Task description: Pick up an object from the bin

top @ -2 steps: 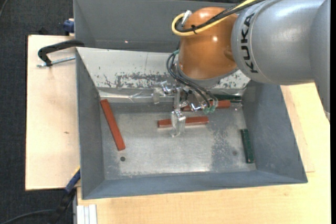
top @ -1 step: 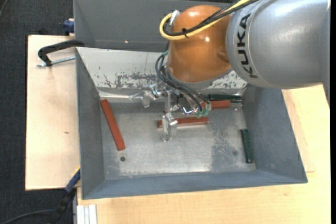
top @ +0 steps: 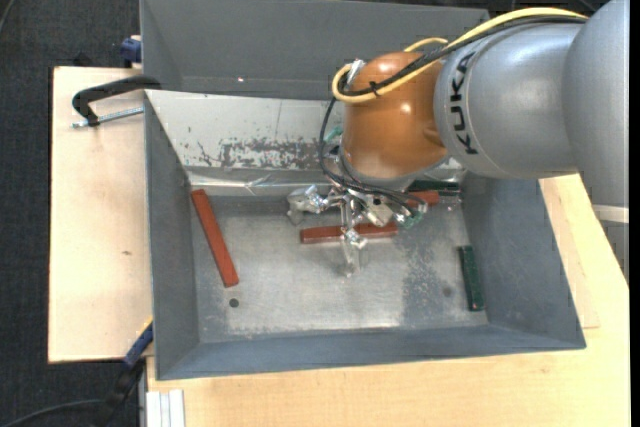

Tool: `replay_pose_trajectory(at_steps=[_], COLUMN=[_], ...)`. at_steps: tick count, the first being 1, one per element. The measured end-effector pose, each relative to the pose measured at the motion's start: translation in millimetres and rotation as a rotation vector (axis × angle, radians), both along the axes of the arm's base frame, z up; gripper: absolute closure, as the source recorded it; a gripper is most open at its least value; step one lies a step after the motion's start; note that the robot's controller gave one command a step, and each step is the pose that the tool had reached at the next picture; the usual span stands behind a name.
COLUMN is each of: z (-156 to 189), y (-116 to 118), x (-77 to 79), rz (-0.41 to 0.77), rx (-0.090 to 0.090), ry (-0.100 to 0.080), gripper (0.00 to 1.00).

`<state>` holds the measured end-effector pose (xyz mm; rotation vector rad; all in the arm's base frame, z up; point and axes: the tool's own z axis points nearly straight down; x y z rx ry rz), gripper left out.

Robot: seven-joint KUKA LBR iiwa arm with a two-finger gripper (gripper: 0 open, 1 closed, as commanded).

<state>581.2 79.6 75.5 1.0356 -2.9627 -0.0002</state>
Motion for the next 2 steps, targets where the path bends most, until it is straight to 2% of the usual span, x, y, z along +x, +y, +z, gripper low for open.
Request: replay_pose_trajectory(at_steps=[1, 2], z=[3, 186], y=[2, 9], x=[0.3, -34.9], rz=[0.001, -0.001], rx=[0.003, 0.005], ry=[-0.002, -0.018], gripper=[1.0, 1.0])
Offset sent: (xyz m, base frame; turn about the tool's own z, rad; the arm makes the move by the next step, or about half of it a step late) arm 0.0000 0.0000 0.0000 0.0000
